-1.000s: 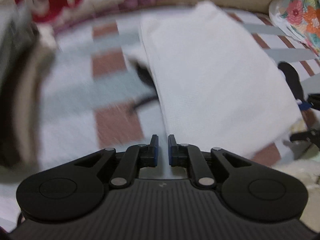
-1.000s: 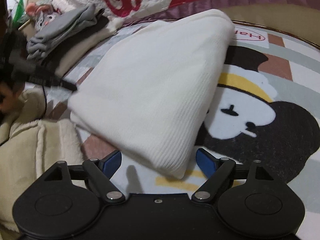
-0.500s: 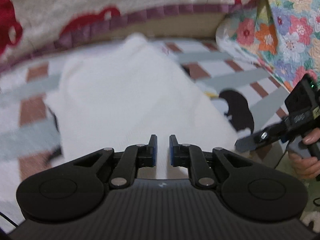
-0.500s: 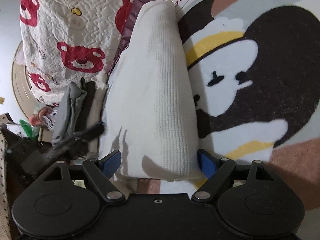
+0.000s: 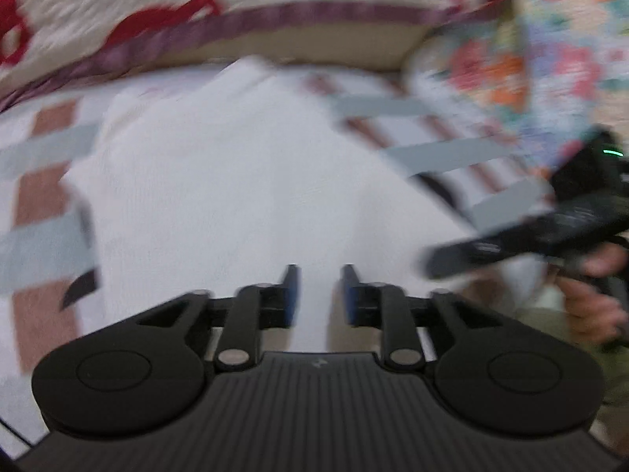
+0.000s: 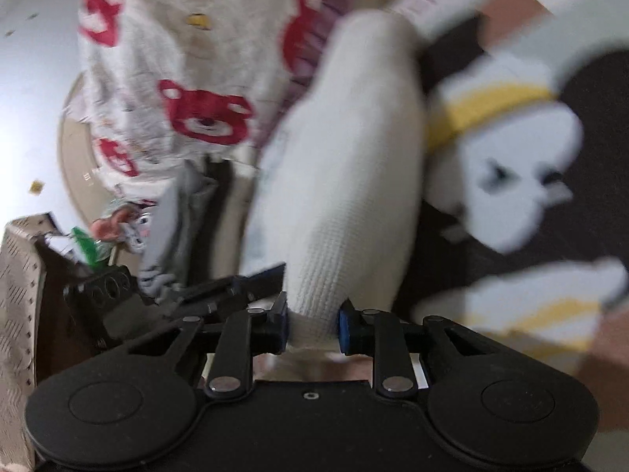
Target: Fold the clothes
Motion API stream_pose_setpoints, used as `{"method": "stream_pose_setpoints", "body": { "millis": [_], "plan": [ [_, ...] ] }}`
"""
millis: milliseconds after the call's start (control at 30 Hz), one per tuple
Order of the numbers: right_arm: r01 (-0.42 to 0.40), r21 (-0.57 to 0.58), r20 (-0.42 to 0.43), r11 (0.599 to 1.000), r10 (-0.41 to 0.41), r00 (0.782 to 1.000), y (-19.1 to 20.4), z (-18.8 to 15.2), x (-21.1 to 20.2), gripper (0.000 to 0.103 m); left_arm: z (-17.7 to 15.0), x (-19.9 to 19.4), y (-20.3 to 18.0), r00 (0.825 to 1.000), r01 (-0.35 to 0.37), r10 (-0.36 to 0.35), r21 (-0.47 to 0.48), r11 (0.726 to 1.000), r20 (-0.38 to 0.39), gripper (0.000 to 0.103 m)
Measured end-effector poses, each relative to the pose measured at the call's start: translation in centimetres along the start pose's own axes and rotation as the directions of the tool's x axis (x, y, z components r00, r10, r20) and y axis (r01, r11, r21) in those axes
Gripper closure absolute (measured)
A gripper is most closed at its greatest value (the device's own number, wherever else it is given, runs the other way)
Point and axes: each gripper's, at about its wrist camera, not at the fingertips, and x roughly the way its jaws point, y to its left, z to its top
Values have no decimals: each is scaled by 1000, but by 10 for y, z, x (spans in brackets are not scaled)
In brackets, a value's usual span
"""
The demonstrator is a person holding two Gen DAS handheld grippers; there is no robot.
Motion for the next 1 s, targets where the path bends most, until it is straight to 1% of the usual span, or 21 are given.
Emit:
{"method": "stream_pose_setpoints", "body": {
  "millis": [33,67,100,133,200,267,333,400,467,500,600,633,667,700,733,800,833,933,967,1000],
  "plan": [
    [-9,-20,2,1000,9,1000,8,4,0,76,2,-7,-3,998,54,-54,12,998,23,65],
    [-19,-31,4,999,19,1000,14,8,0,76,5,-12,-8,998,48,-49,44,998,37,63],
    [-35,-29,11,999,35,999,18,11,0,76,7,-17,-13,998,43,-47,75,996,50,56],
    [-51,-26,19,998,51,999,22,15,-1,76,7,-20,-16,996,57,-64,107,993,57,52],
    [-74,-7,23,997,74,997,24,21,0,77,6,-22,-22,995,76,-86,153,985,58,49],
    [-72,-1,24,997,72,997,24,23,1,77,3,-20,-28,994,85,-96,183,979,47,46],
    [-80,14,24,997,79,997,24,24,2,77,-1,-12,-35,997,61,-71,211,976,42,45],
    [-112,46,37,993,110,993,24,26,3,77,-5,-3,-44,998,31,-43,240,970,47,45],
    [-131,63,41,989,129,991,25,27,5,77,-8,6,-53,998,0,-15,267,964,53,42],
    [-132,60,41,989,130,991,25,28,4,77,-8,9,-55,997,-26,8,264,964,71,40],
    [-150,55,45,987,147,988,28,30,2,77,-5,17,-59,990,-99,71,242,965,123,39],
    [-158,54,48,986,155,987,28,30,1,77,-4,18,-59,986,-121,90,229,966,142,41],
    [-178,61,53,982,175,983,28,31,0,77,-2,19,-60,982,-145,112,224,964,153,48],
    [-197,70,60,978,192,979,27,32,0,77,-1,21,-61,978,-177,144,230,957,151,83],
    [-204,77,62,976,200,978,26,32,-1,77,2,23,-60,971,-222,193,238,946,140,89],
    [-188,69,42,980,185,982,25,33,-3,77,4,20,-56,974,-212,186,227,951,131,89],
    [-180,58,23,982,179,984,26,34,-5,76,4,17,-54,974,-205,178,211,956,141,90],
    [-184,36,-9,982,185,983,28,46,-15,70,4,17,-50,965,-241,215,178,954,150,90],
    [-167,37,-15,985,168,986,28,53,-17,61,4,17,-48,963,-249,226,162,955,149,90],
    [-115,69,-7,991,116,993,25,64,-19,53,3,17,-45,961,-257,236,145,955,147,90]
  ]
}}
